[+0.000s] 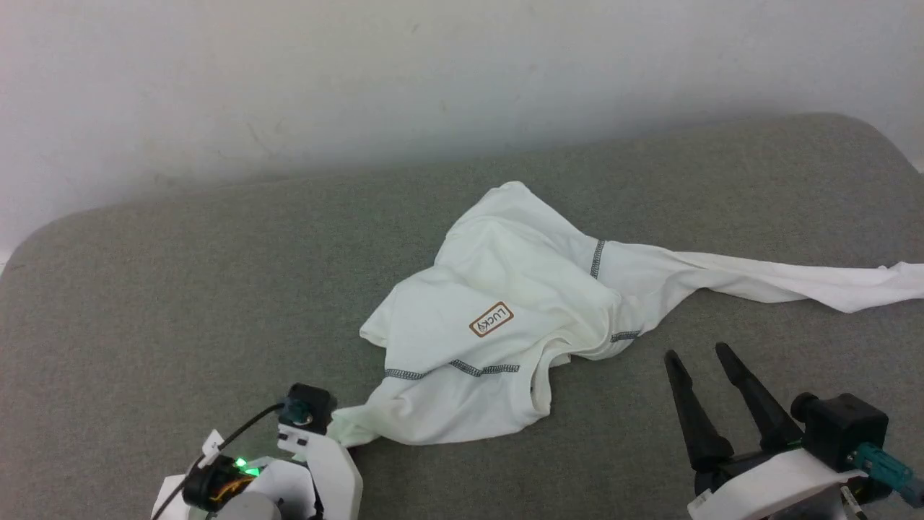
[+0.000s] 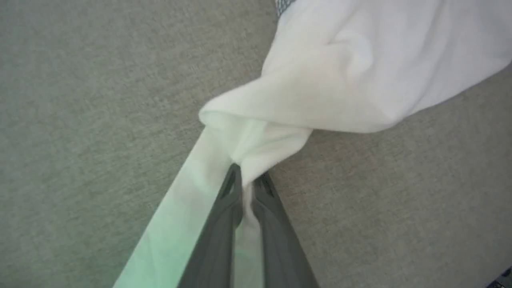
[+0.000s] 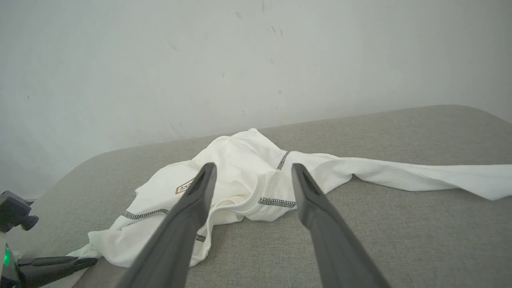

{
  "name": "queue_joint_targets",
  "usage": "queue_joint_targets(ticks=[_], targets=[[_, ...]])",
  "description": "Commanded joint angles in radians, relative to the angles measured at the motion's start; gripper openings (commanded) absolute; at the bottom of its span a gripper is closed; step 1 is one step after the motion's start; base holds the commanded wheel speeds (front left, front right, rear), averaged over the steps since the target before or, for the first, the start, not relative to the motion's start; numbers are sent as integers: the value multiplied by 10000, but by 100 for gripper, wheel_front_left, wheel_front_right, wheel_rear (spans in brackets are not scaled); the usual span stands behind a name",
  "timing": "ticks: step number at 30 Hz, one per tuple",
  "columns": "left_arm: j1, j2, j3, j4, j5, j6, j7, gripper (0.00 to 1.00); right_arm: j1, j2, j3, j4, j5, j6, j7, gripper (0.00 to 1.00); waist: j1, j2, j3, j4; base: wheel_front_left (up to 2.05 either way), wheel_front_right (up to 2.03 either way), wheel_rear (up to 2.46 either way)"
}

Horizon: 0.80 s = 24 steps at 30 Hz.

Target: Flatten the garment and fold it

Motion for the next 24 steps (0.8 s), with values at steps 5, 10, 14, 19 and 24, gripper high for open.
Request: queue_joint_targets(ticks=[5, 10, 14, 19, 24], targets=[[-207, 1068, 756, -87, 260, 665, -664, 0, 143, 67, -163, -99, 19, -7, 7, 100, 1, 0, 28, 109, 0, 0, 0], [-411, 1793, 1660, -519, 110, 1219, -1101, 0, 136, 81, -159, -63, 108, -7, -7, 100, 1, 0, 32, 215, 0, 0, 0], [-205, 1618, 2055, -297, -537, 1128, -1321, 0, 59, 84, -84, -5, 189, -7, -2, 100, 1, 0, 69, 192, 0, 0, 0], [169, 817, 2177, -591, -1192, 1067, -1941, 100, 42, 85, -108, 55, 234, -7, -4, 100, 1, 0, 66, 149, 0, 0, 0], [351, 540, 1643, -2173, -949, 951, -2263, 100, 152, 86, -220, 51, 268, -7, 51, 100, 1, 0, -21, 256, 0, 0, 0]])
